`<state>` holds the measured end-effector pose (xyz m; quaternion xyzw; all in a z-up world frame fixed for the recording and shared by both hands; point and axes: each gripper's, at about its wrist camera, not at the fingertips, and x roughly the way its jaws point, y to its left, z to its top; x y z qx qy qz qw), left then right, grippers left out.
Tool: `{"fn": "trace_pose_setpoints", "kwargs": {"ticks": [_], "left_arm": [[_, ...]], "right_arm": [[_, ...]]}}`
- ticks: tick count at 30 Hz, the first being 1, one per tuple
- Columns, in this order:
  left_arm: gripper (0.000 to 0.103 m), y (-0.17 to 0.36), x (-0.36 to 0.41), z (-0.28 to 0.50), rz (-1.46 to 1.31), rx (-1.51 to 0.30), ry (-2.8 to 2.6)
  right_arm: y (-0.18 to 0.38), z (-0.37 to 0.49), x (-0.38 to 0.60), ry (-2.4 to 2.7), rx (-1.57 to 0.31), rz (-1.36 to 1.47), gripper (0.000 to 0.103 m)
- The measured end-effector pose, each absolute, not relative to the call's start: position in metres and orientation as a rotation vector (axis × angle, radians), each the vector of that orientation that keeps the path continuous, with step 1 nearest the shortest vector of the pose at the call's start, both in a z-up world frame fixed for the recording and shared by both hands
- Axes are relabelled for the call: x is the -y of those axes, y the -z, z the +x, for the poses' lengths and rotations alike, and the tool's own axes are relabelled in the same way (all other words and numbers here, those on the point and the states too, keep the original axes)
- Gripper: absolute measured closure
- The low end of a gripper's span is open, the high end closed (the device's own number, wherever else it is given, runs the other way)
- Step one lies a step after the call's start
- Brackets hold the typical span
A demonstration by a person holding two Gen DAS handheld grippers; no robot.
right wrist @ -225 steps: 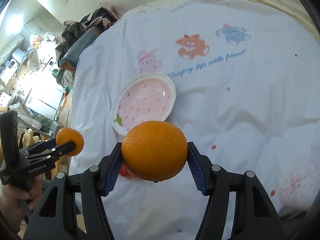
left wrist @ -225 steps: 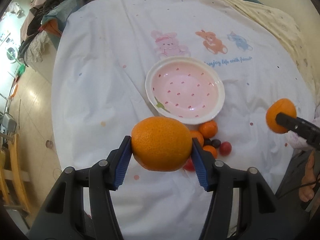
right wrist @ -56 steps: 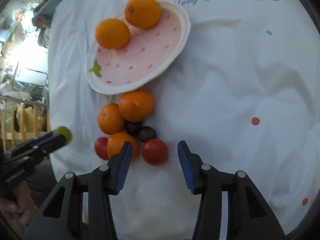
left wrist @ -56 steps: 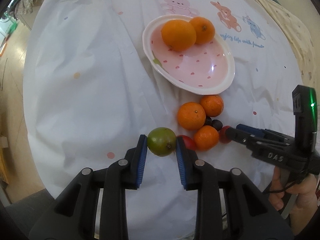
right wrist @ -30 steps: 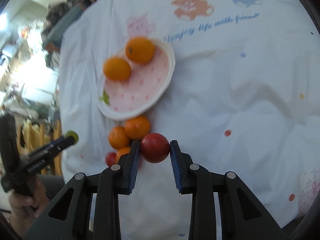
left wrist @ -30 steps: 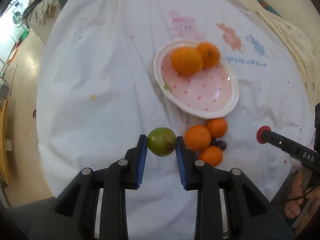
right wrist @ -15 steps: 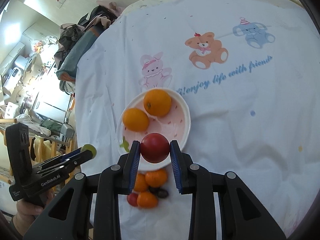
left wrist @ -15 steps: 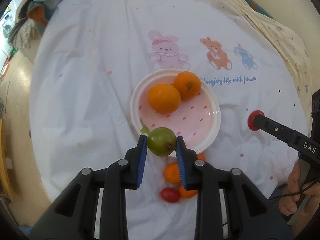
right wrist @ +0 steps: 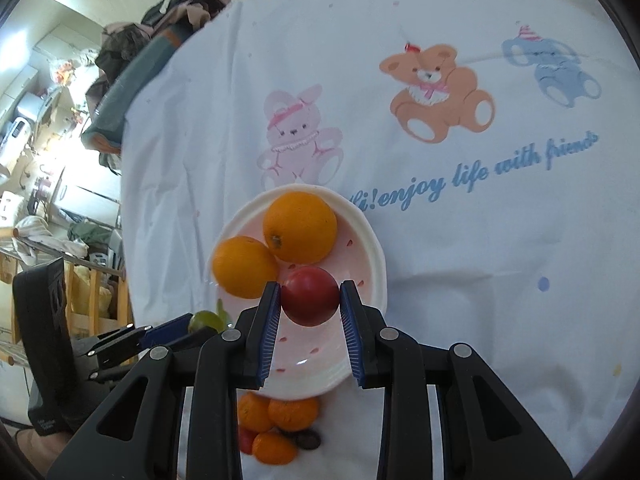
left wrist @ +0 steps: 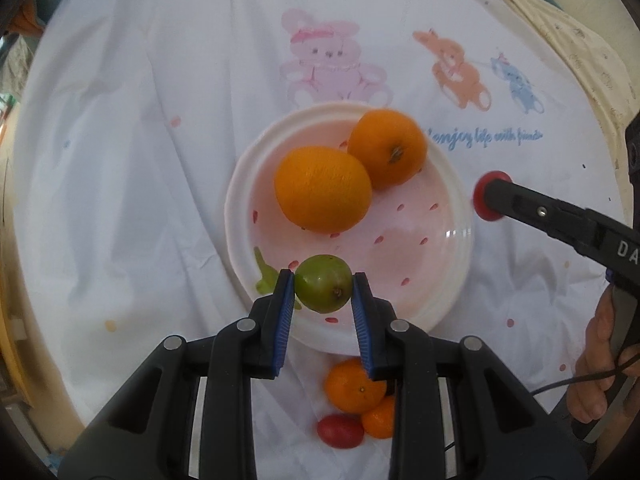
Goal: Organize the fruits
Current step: 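Place the lime and cherry tomato onto the pink plate, opening both grippers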
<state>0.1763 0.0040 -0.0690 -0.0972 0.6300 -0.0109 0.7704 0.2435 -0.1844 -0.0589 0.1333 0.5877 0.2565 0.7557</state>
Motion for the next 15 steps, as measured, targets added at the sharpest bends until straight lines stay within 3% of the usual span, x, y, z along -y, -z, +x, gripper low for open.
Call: {"fn": "trace_pose_setpoints", "kwargs": {"ticks": [15], "left_arm": [[0.078, 0.100, -0.001, 0.187, -0.200, -1.408, 0.037]], "right_arm": [[0.101, 0.252, 0.178, -0.544, -1.368, 0.288, 0.071]]}}
